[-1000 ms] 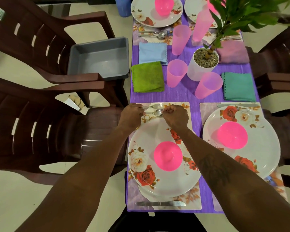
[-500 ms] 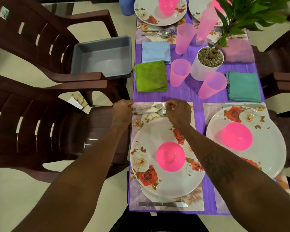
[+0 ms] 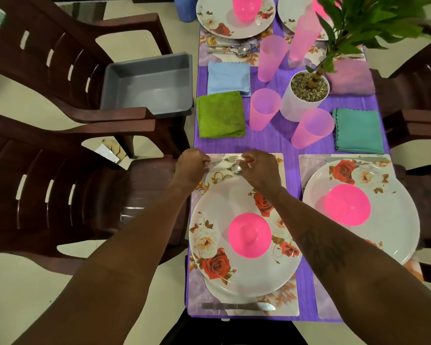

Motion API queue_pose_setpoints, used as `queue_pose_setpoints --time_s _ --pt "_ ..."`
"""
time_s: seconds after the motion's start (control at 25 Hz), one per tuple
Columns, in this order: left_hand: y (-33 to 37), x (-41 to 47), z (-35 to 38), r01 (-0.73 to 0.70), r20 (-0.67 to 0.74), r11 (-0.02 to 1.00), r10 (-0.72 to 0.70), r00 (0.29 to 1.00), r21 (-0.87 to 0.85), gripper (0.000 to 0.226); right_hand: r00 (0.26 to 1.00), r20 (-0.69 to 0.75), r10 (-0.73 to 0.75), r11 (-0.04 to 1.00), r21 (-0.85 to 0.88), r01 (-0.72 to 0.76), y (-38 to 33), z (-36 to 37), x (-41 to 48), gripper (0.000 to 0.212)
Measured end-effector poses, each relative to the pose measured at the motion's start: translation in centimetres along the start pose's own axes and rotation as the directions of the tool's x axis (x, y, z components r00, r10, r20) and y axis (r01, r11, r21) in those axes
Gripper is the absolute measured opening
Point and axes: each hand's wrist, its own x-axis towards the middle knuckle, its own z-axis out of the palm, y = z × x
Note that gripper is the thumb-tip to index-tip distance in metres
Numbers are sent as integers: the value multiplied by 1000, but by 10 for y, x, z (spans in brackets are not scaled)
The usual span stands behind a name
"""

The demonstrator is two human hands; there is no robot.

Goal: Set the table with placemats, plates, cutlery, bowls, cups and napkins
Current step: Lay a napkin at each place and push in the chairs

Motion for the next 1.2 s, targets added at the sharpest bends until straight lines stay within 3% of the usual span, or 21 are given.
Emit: queue_pose_setpoints --time_s 0.2,0.4,0.64,0.76,0.84,0.92,1.0,1.2 --pt "5 1 2 -16 -4 1000 16 1000 -1 18 994 20 103 994 19 -104 7 4 -8 19" --pt "4 0 4 -29 -32 999 28 999 -34 8 995 -2 100 994 34 -100 10 1 -10 9" --pt "1 3 10 -60 -12 998 60 998 -25 21 997 -5 73 995 75 -72 12 1 -13 9" --pt "6 -2 4 -80 -57 992 75 996 -99 16 996 -25 87 992 98 -84 15 4 -13 8" --pt "12 -9 -4 -40 -112 977 16 994 -211 27 995 -28 94 991 101 -91 15 4 -13 10" --pt "12 -14 -13 48 -150 963 -90 985 -265 29 992 -78 99 992 87 -92 13 1 -14 13" --pt "1 -14 -17 122 -157 970 -156 975 -209 22 976 -202 81 996 49 -73 11 -4 -13 16" --pt "-9 -4 -28 181 -67 969 -194 979 -170 19 943 -331 45 995 95 -14 -8 -18 7 26"
